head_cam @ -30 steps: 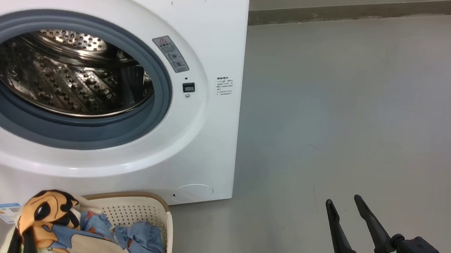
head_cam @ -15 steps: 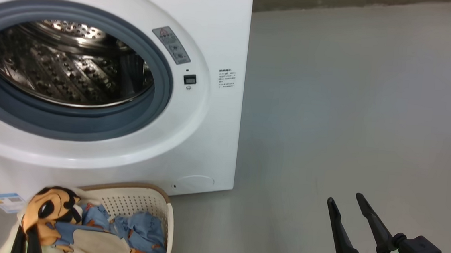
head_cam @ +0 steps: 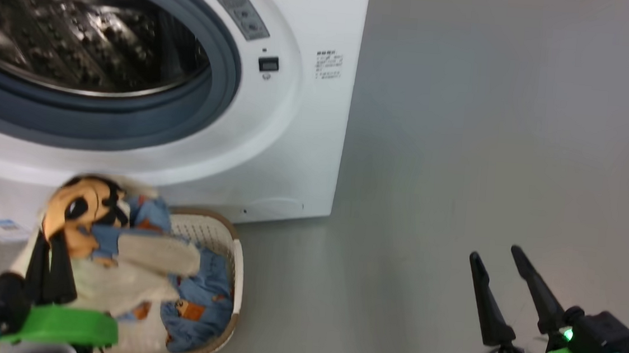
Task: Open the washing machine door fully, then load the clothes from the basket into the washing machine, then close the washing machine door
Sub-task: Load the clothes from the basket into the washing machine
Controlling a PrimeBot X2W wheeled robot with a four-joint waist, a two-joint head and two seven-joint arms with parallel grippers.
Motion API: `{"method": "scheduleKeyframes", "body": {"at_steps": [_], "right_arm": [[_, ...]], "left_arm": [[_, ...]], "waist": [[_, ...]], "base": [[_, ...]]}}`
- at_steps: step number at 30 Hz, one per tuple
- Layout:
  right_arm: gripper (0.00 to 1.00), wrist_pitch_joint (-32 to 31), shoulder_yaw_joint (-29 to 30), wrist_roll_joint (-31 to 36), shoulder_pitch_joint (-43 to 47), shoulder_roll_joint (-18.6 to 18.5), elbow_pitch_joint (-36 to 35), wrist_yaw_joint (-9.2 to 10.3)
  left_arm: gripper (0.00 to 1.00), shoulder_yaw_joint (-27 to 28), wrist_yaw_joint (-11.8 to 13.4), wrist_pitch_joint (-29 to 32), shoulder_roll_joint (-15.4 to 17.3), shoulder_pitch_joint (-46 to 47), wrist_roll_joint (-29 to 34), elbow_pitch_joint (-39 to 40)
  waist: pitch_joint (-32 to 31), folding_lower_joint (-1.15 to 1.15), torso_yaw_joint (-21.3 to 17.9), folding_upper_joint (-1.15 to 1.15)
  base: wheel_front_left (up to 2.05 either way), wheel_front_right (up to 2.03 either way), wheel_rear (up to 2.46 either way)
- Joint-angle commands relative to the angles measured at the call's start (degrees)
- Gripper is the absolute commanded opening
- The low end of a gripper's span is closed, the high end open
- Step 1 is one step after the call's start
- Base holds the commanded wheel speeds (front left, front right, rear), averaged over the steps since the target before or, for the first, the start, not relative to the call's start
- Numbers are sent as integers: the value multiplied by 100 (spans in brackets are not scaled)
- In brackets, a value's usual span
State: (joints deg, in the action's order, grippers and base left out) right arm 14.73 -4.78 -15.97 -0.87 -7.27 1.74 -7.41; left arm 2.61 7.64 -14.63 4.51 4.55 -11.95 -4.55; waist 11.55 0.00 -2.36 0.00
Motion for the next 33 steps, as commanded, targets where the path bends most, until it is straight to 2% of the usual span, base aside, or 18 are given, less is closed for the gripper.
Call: {"method": "scheduleKeyframes", "body": {"at_steps": [1,8,15,24,33], "right_arm": [[100,27,-113,32,-161,-69,-163,-8],[100,27,-47,1,-391,-130,-275,-8],[100,27,-63,-14,-569,-148,-306,-8],[100,27,-126,-34,-730,-156,-293,-8],[100,27,-244,-96,-906,-144,-254,-8]], "left_arm": [[0,193,-23,-37,90,249,-19,104],[0,196,-154,-37,149,1090,39,-278],[0,215,-280,-37,316,1969,80,-802],[0,142,-469,143,768,3278,150,-1558],[0,101,-577,331,1035,4503,89,-2451]], "waist": [[323,0,43,0],[908,0,57,0],[1230,0,10,0],[1465,0,-144,0],[1767,0,-391,0]], "base": [[0,0,0],[0,0,0],[0,0,0],[0,0,0],[0,0,0]]}}
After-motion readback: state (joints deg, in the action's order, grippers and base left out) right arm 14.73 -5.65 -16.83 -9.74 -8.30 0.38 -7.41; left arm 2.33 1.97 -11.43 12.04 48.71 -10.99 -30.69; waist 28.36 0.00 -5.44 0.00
